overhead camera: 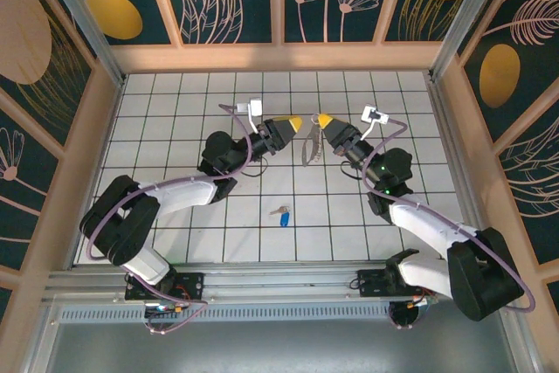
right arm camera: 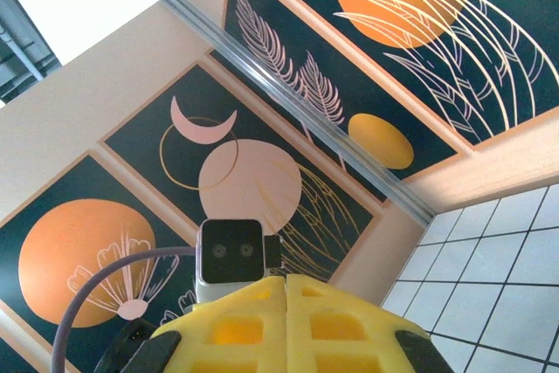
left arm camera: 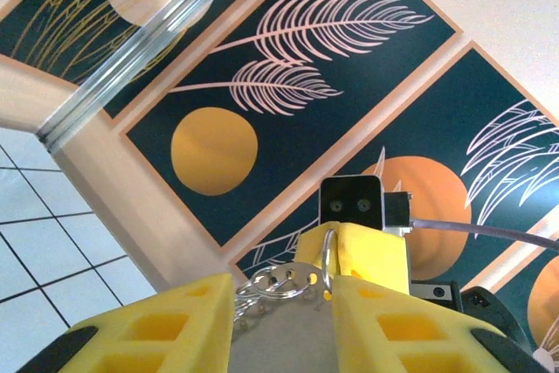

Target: Put the keys on the keyring

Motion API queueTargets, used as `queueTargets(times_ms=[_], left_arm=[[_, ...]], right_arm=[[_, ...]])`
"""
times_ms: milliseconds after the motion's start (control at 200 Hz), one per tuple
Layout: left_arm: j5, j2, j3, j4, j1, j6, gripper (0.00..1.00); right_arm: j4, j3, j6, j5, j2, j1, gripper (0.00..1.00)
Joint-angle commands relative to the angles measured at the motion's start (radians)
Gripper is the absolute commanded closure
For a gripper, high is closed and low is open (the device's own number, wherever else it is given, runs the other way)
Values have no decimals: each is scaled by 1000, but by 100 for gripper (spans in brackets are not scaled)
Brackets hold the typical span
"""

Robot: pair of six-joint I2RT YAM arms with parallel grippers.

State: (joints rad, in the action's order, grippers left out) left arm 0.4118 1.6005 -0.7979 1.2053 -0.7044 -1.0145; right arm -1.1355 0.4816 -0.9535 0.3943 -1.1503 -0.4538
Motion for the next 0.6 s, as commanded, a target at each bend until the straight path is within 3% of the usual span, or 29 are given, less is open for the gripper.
queueTargets(times_ms=[0, 596], left_arm=[[20, 19, -29, 76, -12, -23, 65], [31, 55, -66, 82, -20, -27, 66]], right_arm=[[-89, 23, -18, -20, -14, -12, 100], [-115, 38, -25, -3, -58, -36, 100]])
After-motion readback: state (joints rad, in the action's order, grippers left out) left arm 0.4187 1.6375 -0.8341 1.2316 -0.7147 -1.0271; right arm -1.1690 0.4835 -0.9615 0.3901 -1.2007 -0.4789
